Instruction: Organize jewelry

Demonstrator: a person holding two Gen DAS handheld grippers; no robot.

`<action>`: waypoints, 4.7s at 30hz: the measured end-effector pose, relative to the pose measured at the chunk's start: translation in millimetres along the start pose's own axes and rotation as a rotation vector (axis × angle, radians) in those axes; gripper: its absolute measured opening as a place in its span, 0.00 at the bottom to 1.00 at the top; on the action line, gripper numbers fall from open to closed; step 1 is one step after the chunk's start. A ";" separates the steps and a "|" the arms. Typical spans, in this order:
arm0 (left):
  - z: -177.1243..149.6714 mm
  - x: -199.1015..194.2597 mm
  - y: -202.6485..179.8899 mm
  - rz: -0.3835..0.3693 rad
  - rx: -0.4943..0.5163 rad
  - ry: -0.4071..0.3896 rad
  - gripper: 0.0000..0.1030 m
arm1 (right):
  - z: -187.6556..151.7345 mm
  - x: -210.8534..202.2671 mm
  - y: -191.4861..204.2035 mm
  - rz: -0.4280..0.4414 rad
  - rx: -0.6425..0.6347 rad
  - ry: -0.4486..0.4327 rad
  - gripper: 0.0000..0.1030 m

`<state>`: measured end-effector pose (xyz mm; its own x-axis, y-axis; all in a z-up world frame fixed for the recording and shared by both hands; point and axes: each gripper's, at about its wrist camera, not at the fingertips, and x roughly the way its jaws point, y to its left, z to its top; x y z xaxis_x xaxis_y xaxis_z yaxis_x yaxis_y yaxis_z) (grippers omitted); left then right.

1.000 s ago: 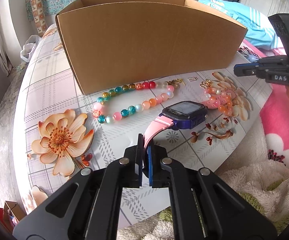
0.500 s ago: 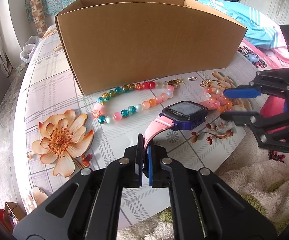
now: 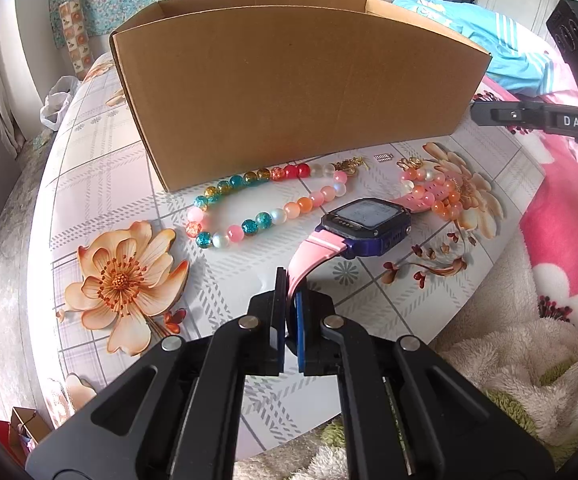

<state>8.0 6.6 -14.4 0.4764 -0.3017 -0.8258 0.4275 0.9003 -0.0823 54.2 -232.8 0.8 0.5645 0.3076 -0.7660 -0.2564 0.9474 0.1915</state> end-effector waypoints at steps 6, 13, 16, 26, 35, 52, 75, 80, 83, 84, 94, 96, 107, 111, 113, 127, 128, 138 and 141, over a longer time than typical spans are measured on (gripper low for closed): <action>0.0 -0.1 0.1 0.002 0.000 -0.001 0.03 | -21.0 13.4 56.0 0.004 -0.216 0.047 0.34; 0.5 -0.1 -1.2 0.005 0.006 -0.001 0.03 | -46.0 44.9 94.7 -0.158 -0.464 0.100 0.34; 0.8 -0.1 -1.5 0.006 0.007 -0.003 0.03 | -53.4 55.0 100.9 -0.213 -0.527 0.128 0.12; -0.1 0.5 -2.3 0.007 0.009 -0.008 0.03 | -17.4 26.6 45.4 -0.171 -0.215 0.051 0.09; -0.4 0.4 -2.0 0.004 0.009 -0.011 0.03 | -7.3 19.6 -16.0 -0.317 -0.071 0.033 0.10; -0.5 0.1 -2.2 0.005 0.007 -0.011 0.03 | -30.2 50.0 41.3 -0.276 -0.263 0.112 0.39; -1.7 1.2 0.8 0.012 -0.017 -0.015 0.03 | -20.3 59.7 38.3 -0.349 -0.234 0.099 0.39; -2.8 1.0 1.4 0.009 -0.020 -0.018 0.04 | -20.8 54.0 19.5 -0.455 -0.196 0.108 0.40; -3.0 1.3 2.6 0.004 -0.022 -0.017 0.04 | -20.5 49.1 6.7 -0.468 -0.147 0.110 0.40; -3.0 1.4 2.5 0.005 -0.020 -0.017 0.04 | -19.6 44.7 6.8 -0.454 -0.137 0.095 0.40; -3.2 1.1 1.7 0.010 -0.014 -0.017 0.04 | -23.9 47.8 39.8 -0.399 -0.295 0.058 0.40; -2.9 1.3 2.1 0.007 -0.017 -0.016 0.04 | -28.6 54.5 41.1 -0.407 -0.307 0.079 0.40; -2.0 2.6 3.9 0.002 -0.023 -0.016 0.04 | -25.7 40.5 14.6 -0.487 -0.193 0.068 0.40; -1.8 2.7 3.4 0.004 -0.022 -0.015 0.03 | -27.6 31.0 37.0 -0.318 -0.253 0.035 0.42; -1.8 2.7 3.3 0.005 -0.021 -0.015 0.03 | -31.4 33.1 54.2 -0.256 -0.334 0.035 0.42; -1.8 3.7 2.9 0.004 -0.017 -0.018 0.03 | -30.0 63.5 92.5 -0.135 -0.582 0.107 0.27; -1.6 3.6 2.9 0.004 -0.016 -0.018 0.03 | -28.1 64.2 90.8 -0.117 -0.564 0.115 0.22; 1.0 -15.2 -10.0 0.052 0.048 -0.075 0.03 | -23.7 35.7 97.7 -0.172 -0.505 -0.050 0.04; 8.8 -37.8 -15.0 0.057 0.062 -0.129 0.03 | -18.5 12.0 99.3 -0.185 -0.490 -0.126 0.03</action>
<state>-9.6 1.7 22.9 0.5944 -0.2926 -0.7491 0.4421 0.8970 0.0004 21.0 -136.7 -0.7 0.7173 0.1758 -0.6742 -0.4626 0.8438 -0.2721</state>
